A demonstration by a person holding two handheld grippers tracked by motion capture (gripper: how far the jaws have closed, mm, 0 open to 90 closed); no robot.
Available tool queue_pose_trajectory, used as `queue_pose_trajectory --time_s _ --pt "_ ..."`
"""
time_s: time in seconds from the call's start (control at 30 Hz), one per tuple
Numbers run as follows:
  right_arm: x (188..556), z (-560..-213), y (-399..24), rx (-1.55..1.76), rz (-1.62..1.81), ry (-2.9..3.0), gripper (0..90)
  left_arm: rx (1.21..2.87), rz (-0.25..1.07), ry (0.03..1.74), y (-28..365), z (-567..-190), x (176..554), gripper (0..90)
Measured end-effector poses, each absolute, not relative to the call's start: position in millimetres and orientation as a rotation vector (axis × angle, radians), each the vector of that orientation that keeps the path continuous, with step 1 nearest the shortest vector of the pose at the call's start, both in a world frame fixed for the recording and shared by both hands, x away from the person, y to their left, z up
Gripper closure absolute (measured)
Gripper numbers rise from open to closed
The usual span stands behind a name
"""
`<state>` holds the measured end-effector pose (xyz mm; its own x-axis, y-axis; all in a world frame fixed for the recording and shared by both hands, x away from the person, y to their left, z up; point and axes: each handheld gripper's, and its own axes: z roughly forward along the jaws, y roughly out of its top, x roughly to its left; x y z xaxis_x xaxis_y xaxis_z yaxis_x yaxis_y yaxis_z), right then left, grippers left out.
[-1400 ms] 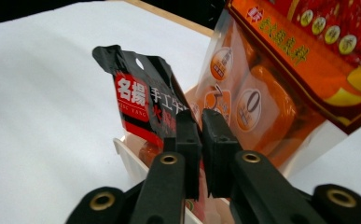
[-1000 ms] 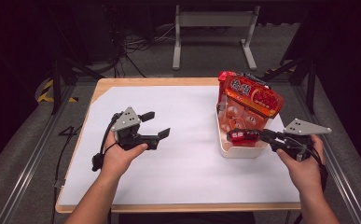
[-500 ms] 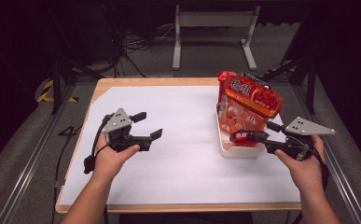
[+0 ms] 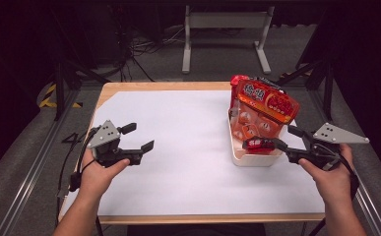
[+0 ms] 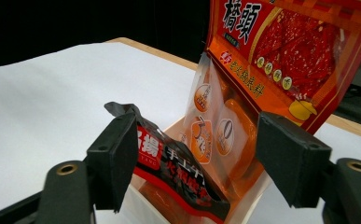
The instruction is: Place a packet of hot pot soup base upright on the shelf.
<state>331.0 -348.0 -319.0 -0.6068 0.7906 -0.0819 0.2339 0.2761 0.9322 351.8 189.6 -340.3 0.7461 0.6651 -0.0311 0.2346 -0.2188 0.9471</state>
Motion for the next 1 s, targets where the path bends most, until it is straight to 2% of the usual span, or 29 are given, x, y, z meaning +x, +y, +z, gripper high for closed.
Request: queue_pose_trajectory --time_s 0.43,0.67,1.0 --pt "322.4 -338.4 -360.3 0.97 1.341 1.975 22.3 1.759 0.478 0.733 214.6 -354.9 336.7 17.1" --pt "321.2 -349.5 -358.0 0.974 1.314 2.002 21.4 1.76 0.503 0.763 220.0 -362.6 335.4 16.9" --pt "321.3 -361.1 -360.1 1.007 1.28 2.012 20.4 1.77 0.466 0.777 222.1 -376.9 335.9 16.8"
